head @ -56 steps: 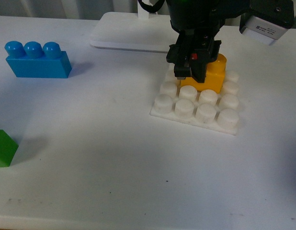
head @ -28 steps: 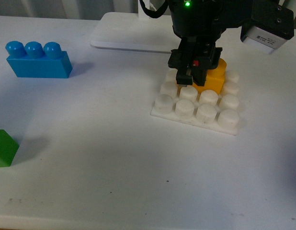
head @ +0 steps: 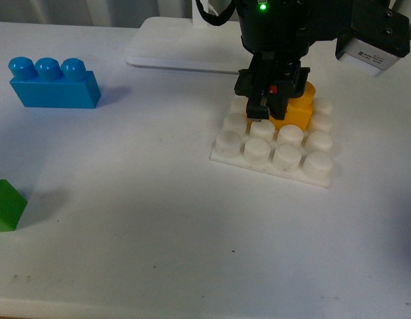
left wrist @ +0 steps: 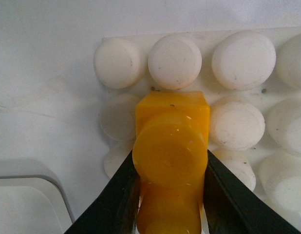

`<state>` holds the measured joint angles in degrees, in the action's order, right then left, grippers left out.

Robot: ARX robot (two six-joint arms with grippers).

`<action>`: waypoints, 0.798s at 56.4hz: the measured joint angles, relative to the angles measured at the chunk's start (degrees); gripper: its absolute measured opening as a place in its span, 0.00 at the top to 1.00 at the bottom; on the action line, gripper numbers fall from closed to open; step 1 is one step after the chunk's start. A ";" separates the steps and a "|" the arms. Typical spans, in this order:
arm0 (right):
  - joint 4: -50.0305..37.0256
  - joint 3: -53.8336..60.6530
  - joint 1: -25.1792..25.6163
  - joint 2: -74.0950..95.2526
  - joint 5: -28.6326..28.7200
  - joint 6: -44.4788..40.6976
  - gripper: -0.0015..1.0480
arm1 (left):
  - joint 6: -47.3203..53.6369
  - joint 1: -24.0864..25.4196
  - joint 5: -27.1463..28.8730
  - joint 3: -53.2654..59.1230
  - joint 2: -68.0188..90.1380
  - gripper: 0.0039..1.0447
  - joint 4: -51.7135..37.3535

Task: Insert yellow block into base center

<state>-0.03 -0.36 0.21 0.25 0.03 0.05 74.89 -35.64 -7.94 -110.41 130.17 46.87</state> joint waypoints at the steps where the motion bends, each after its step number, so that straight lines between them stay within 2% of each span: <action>1: 0.00 0.00 0.00 0.00 0.02 0.00 0.09 | 0.00 0.00 0.02 0.00 0.00 0.64 0.00; 6: 0.00 0.00 0.00 0.00 0.02 0.00 0.09 | 0.13 0.00 0.26 0.33 0.00 0.47 -0.13; 11: 0.00 0.00 0.00 0.00 0.00 0.00 0.09 | 0.04 0.13 0.02 0.90 -0.48 0.35 -0.57; 19: 0.00 0.00 0.00 0.00 0.00 0.00 0.09 | 0.04 1.46 -1.27 3.50 -5.49 0.05 -3.23; 26: 0.00 0.00 0.00 0.00 0.00 0.00 0.09 | -0.04 3.15 -2.12 6.82 -11.34 0.06 -6.84; 34: 0.00 0.00 0.00 0.00 0.02 0.00 0.09 | -0.22 5.84 -2.12 15.34 -19.78 0.06 -15.30; 45: 0.00 0.00 0.00 0.00 0.02 0.00 0.09 | -5.01 11.06 -0.42 36.33 -33.83 0.06 -37.68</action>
<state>-0.03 -0.36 0.21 0.25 0.05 0.05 69.89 -24.58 -8.36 -74.08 96.33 9.19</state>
